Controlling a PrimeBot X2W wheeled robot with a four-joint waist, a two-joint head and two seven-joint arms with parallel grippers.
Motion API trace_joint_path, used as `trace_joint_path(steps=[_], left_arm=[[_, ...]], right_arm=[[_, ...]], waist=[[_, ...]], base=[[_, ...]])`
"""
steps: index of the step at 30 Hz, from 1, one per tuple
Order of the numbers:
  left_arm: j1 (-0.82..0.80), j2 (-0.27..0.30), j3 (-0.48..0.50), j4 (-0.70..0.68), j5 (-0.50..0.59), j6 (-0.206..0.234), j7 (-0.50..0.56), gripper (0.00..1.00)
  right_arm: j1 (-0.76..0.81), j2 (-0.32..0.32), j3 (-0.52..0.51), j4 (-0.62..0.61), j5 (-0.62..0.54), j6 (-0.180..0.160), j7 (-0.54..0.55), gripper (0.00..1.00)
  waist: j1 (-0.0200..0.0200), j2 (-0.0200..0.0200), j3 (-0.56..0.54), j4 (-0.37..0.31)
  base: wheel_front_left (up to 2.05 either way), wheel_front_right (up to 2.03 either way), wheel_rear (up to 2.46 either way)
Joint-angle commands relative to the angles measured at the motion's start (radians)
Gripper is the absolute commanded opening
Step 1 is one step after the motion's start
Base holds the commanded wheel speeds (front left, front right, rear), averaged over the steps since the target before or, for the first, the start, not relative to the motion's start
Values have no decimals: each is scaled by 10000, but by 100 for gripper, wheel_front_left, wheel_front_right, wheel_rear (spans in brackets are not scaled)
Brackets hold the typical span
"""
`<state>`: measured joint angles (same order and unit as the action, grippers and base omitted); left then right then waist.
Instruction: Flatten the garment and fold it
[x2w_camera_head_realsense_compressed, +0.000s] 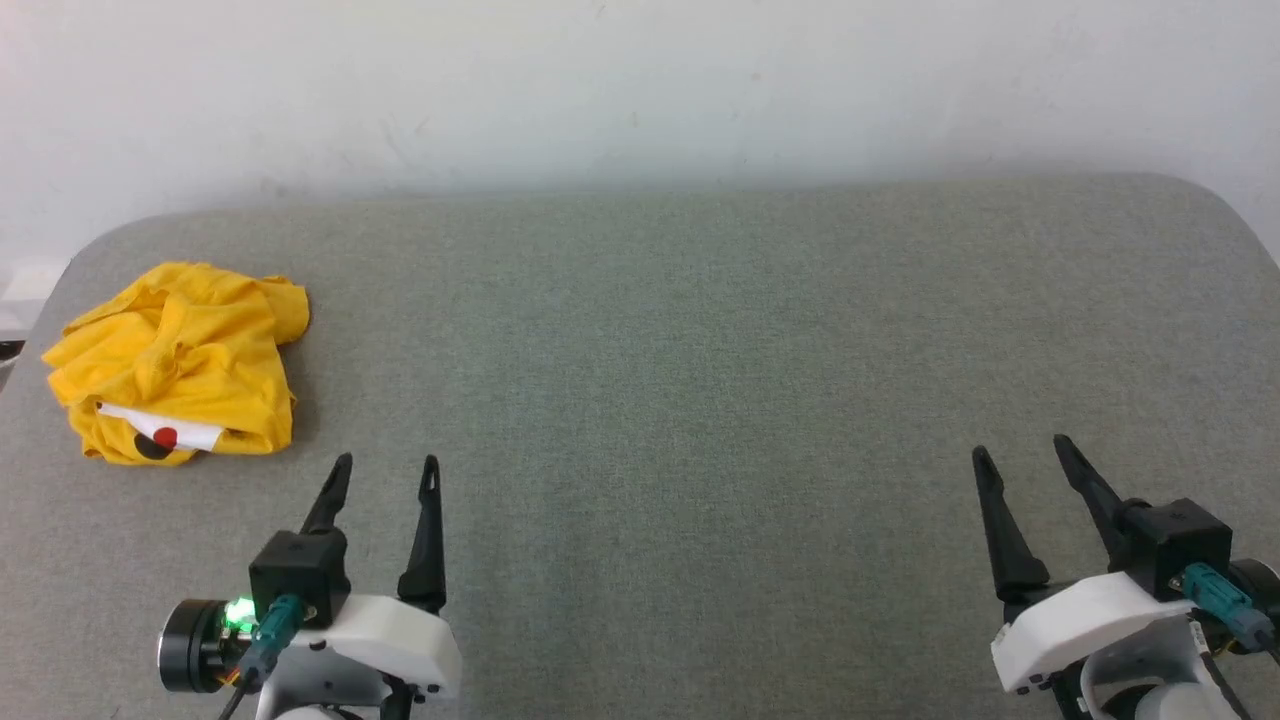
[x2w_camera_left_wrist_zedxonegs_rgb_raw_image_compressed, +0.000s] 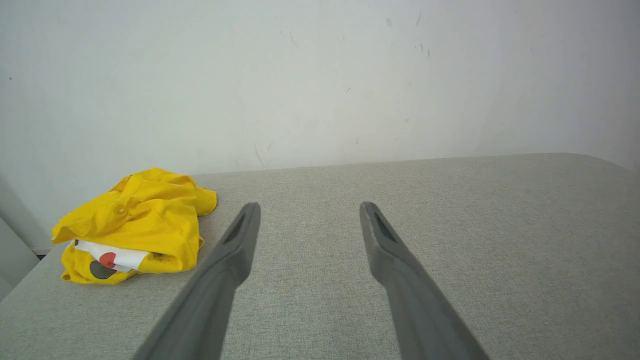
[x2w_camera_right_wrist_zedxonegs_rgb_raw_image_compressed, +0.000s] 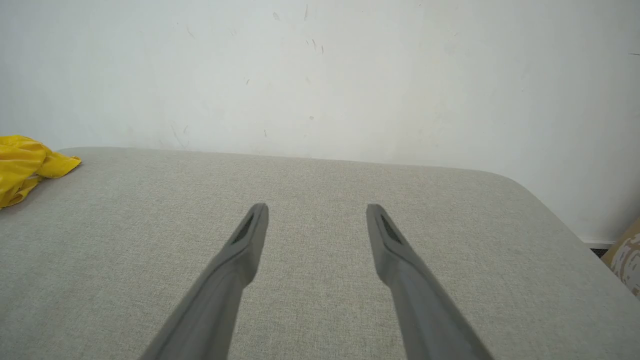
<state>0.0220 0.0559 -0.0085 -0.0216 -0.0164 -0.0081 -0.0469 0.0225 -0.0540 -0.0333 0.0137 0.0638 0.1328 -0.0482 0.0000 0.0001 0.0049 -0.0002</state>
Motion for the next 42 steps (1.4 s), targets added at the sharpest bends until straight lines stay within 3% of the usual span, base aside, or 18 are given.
trace_joint_path(steps=[1,19,42], left_arm=[[168,-13,-20,-83,-101,-69,-110,100],[280,-21,-72,-225,-226,-139,-486,100],[467,-31,-71,-321,-404,-14,-946,100]], right_arm=[[84,8,-63,15,131,-5,-100,100],[158,14,-204,60,317,-8,-475,100],[274,20,-226,224,387,-11,-935,100]], waist=[[0,-1,4,7],[0,-1,100,322],[0,-1,128,1205]], base=[[0,0,0],[0,0,0],[0,0,0]])
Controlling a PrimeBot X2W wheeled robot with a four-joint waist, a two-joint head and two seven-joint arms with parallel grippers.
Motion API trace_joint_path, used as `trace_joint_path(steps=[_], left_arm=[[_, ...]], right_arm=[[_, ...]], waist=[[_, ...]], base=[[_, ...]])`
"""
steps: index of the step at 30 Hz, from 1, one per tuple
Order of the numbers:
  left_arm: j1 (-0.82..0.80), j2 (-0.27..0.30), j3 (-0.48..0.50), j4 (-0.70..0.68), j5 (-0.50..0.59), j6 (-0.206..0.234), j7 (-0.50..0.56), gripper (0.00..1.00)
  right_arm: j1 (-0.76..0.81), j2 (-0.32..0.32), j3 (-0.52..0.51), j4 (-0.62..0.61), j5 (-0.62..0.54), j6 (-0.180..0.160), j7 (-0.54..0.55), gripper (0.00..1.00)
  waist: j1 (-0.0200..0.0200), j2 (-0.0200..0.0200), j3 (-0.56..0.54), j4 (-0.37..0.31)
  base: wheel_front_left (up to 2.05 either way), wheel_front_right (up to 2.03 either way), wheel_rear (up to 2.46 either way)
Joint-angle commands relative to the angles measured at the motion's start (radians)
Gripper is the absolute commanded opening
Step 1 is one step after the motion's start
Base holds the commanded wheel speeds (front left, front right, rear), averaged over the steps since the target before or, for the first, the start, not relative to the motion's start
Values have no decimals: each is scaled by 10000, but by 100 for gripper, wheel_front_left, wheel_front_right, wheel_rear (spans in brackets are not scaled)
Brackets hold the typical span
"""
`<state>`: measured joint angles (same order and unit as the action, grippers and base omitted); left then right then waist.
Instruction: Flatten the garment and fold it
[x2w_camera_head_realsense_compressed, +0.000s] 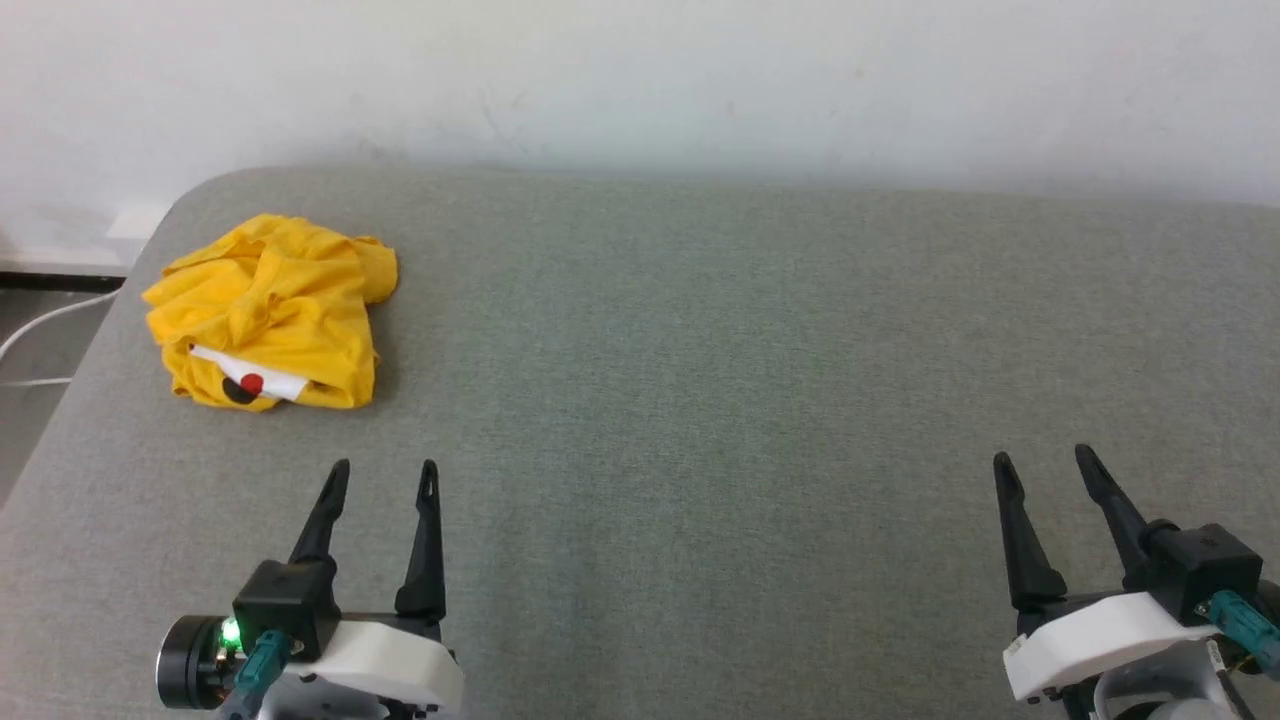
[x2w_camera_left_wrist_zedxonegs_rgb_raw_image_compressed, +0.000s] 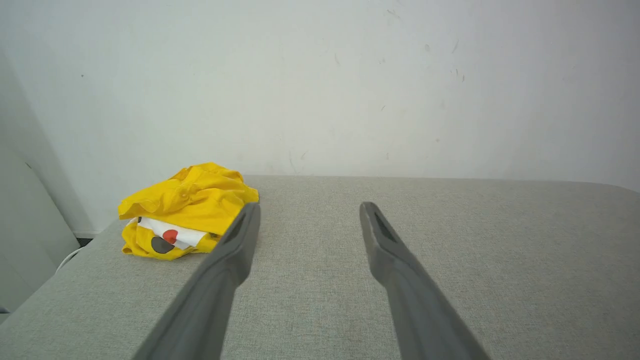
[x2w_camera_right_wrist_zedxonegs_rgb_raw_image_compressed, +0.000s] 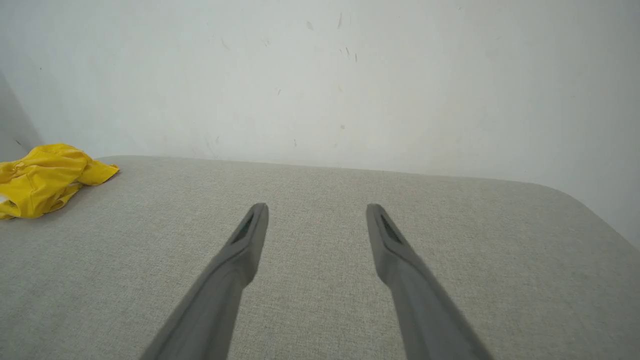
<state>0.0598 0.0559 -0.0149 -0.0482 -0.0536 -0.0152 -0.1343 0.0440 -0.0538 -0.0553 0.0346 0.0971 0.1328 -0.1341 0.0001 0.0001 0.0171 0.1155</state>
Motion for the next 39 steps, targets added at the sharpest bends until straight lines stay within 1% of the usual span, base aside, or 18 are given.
trace_joint_path(steps=[1,22,39], left_arm=[[100,-31,-11,-69,-39,68,-93,100],[249,-41,-84,-171,-285,127,-532,100],[391,-48,-210,-287,-480,174,-887,100]], right_arm=[[62,19,-6,21,55,-11,-97,100],[41,25,-49,185,93,-15,-535,100],[84,30,-100,327,223,-18,-890,100]], waist=[[0,-1,10,102],[0,-1,211,1283],[0,-1,332,2083]], base=[[0,0,0],[0,0,0],[0,0,0]])
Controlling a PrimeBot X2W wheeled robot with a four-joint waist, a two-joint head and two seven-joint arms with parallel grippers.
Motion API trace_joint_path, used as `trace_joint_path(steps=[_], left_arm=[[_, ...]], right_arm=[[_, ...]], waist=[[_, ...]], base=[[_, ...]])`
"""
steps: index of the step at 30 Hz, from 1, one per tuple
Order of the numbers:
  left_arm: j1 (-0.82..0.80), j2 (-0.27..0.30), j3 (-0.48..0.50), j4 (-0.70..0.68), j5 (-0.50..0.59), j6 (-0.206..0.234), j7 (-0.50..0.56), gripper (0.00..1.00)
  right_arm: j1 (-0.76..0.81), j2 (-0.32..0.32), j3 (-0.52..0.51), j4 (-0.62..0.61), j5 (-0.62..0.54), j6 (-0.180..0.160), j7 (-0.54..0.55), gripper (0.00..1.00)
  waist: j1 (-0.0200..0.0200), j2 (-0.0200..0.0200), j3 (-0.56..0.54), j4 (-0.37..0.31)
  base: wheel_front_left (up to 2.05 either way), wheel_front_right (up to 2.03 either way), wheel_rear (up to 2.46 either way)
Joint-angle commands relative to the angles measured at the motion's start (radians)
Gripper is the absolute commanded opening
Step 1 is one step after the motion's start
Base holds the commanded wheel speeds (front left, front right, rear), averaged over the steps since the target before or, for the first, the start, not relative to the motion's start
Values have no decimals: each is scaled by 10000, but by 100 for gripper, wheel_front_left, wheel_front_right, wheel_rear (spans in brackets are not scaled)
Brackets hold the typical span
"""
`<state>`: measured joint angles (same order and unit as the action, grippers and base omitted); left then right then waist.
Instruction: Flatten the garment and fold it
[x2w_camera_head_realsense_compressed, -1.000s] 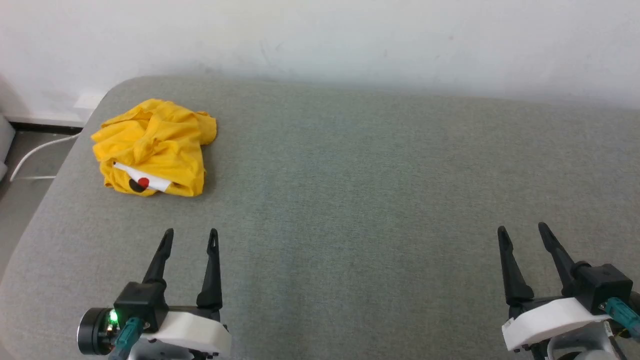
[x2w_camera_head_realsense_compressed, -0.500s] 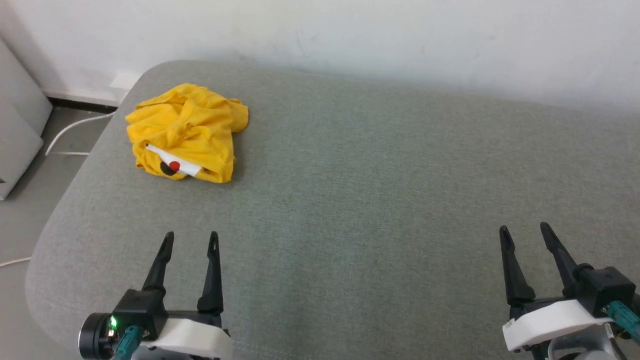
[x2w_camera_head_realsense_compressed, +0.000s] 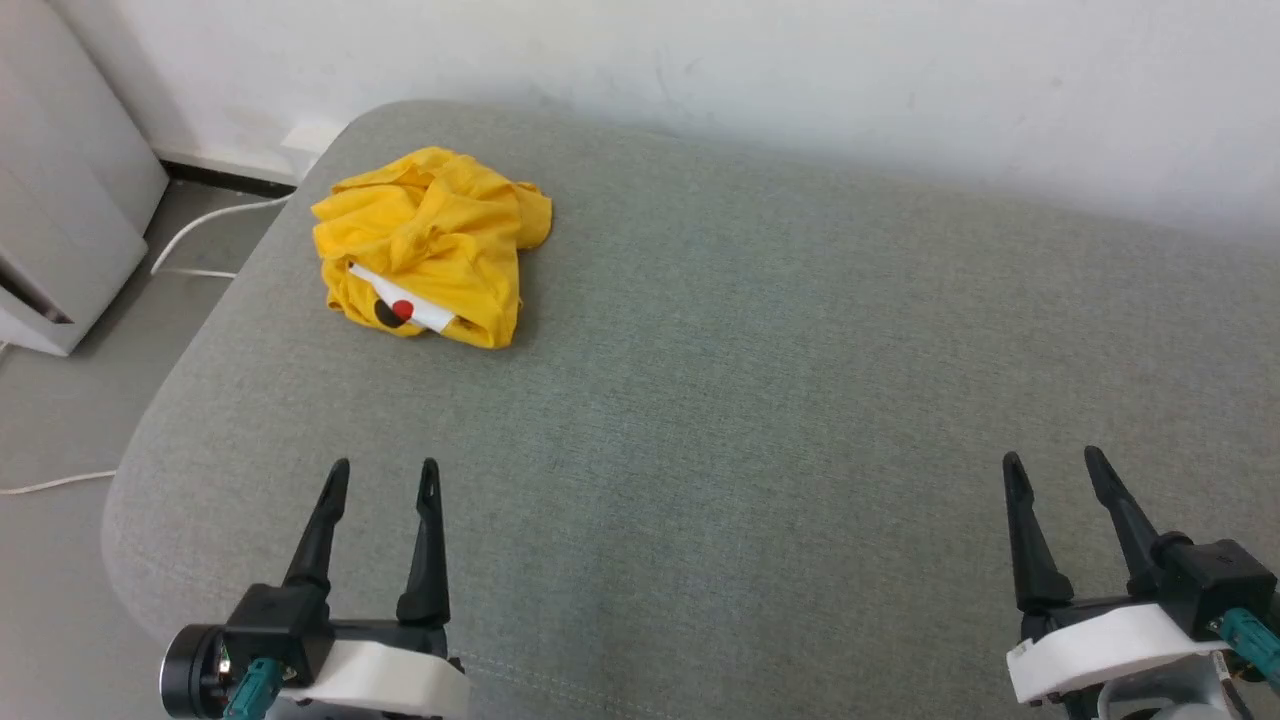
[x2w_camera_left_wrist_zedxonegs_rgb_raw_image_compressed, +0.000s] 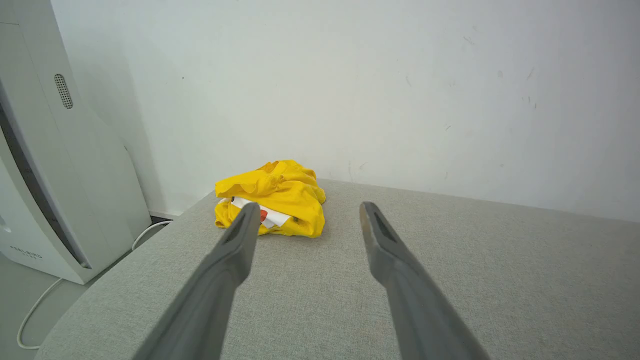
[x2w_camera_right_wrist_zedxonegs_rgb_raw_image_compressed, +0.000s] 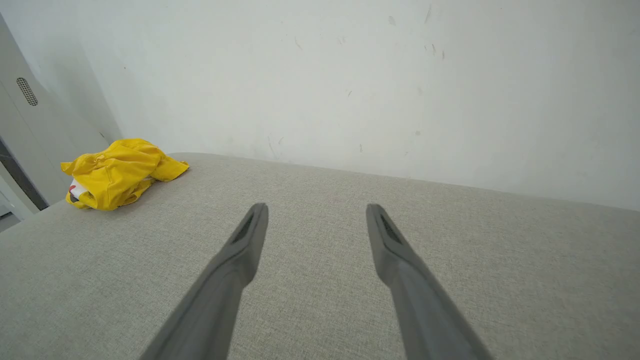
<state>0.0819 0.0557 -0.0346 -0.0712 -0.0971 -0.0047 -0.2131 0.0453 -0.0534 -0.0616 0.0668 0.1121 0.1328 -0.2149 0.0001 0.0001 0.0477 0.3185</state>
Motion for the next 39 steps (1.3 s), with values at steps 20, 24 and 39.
trace_joint_path(steps=[20,24,39], left_arm=[[-969,91,248,185,-1047,-327,-32,100],[-2321,393,555,-102,-1490,-355,1115,100],[-7478,2060,1726,1489,-2479,101,4608,100]], right_arm=[[139,32,-256,34,209,-21,-469,100],[140,32,-419,-7,192,-21,-469,100],[-258,32,-584,-238,-152,-21,-469,100]], waist=[[-1,-1,451,533],[-1,-1,674,556],[-1,-1,1878,-206]], base=[[0,0,0],[0,0,0],[0,0,0]])
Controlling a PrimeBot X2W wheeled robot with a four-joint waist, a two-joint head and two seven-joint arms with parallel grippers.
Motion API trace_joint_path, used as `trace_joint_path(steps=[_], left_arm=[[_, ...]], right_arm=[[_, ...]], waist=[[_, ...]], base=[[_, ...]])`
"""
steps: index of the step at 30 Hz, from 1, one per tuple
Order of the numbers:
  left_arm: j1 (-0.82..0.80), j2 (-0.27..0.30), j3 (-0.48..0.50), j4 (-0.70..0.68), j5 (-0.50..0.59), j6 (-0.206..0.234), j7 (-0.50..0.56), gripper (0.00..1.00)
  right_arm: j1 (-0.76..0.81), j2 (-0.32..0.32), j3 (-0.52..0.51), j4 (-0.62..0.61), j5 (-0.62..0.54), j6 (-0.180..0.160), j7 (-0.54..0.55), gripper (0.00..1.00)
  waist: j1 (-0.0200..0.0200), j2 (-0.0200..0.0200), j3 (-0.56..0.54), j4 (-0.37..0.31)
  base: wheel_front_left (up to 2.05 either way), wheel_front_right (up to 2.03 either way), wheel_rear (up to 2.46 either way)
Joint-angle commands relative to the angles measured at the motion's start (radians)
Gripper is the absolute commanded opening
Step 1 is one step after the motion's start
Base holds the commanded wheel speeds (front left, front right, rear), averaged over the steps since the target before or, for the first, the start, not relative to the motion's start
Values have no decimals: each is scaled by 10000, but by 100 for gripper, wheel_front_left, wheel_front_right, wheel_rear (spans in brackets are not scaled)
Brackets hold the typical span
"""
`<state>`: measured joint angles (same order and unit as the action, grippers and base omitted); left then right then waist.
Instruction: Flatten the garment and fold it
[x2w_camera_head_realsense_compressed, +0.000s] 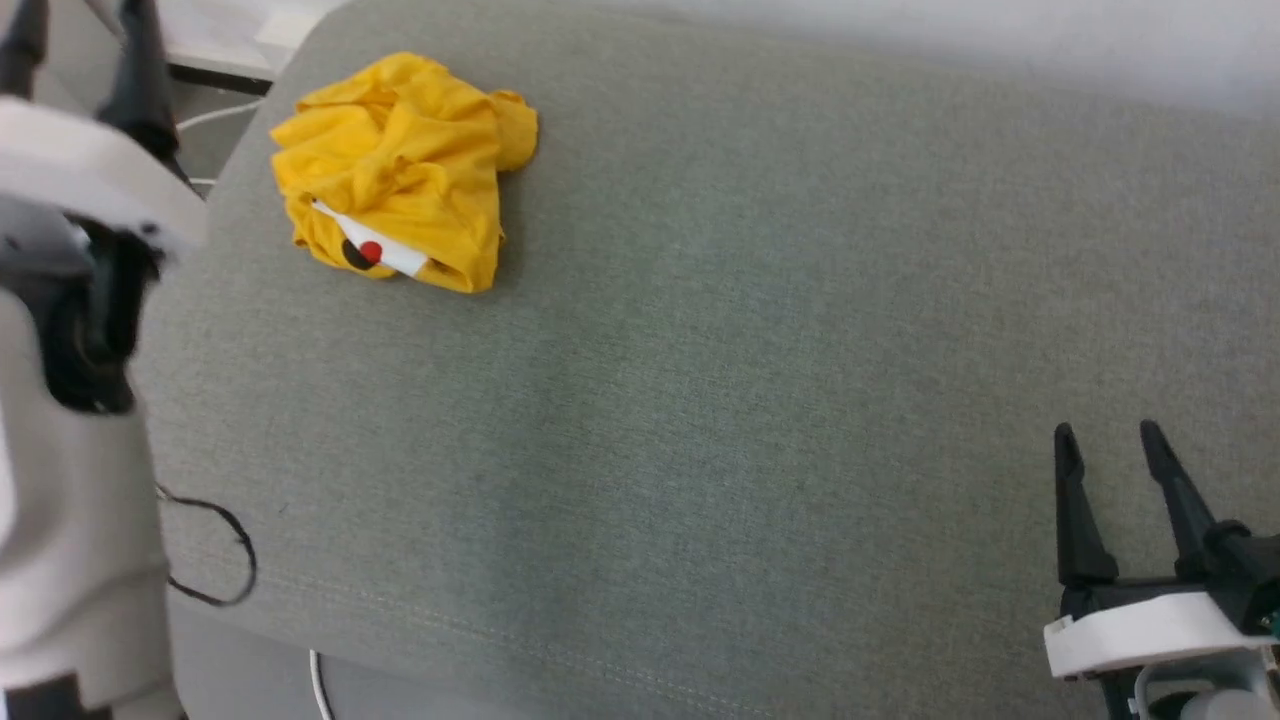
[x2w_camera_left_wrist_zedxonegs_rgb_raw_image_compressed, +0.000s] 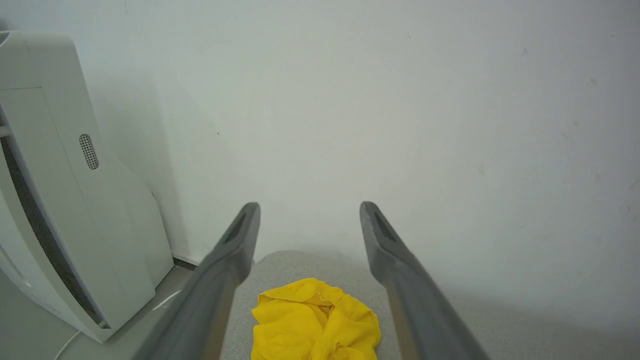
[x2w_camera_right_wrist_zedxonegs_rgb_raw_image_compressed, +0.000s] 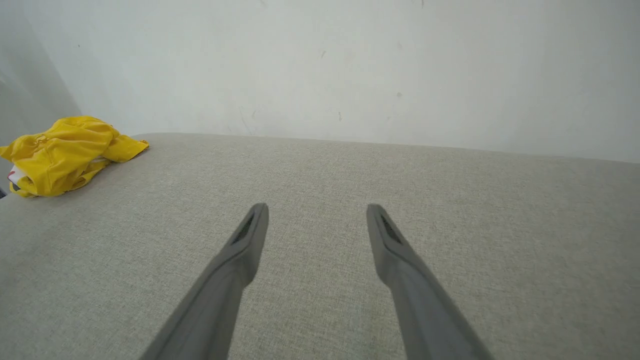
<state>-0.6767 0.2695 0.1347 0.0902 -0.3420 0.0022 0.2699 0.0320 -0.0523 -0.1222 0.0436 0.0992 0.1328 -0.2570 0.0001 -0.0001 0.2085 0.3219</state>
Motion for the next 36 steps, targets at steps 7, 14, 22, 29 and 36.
trace_joint_path(steps=[7,14,22,29,36], left_arm=[[-1757,391,290,1794,-888,155,1895,100],[-2307,743,427,2887,-1022,411,2654,100],[-2409,949,282,3473,-1457,344,4307,100],[-2111,1041,150,3998,-1534,412,5005,100],[-1792,1277,119,4461,-1400,494,4920,100]], right_arm=[[-403,20,-144,-329,-337,-21,-47,100],[-661,20,-224,-561,-462,-21,-47,100],[-672,20,-441,-853,-615,-21,-47,100],[-765,20,-399,-993,-694,-21,-47,100],[-790,20,-434,-1082,-783,-21,-34,100]], waist=[[-1,1,1278,-676],[-1,1,1934,-1097],[-1,1,2644,-1390],[-1,1,3057,-1599],[-1,1,3219,-1875]], base=[[0,0,0],[0,0,0],[0,0,0],[0,0,0],[0,0,0]])
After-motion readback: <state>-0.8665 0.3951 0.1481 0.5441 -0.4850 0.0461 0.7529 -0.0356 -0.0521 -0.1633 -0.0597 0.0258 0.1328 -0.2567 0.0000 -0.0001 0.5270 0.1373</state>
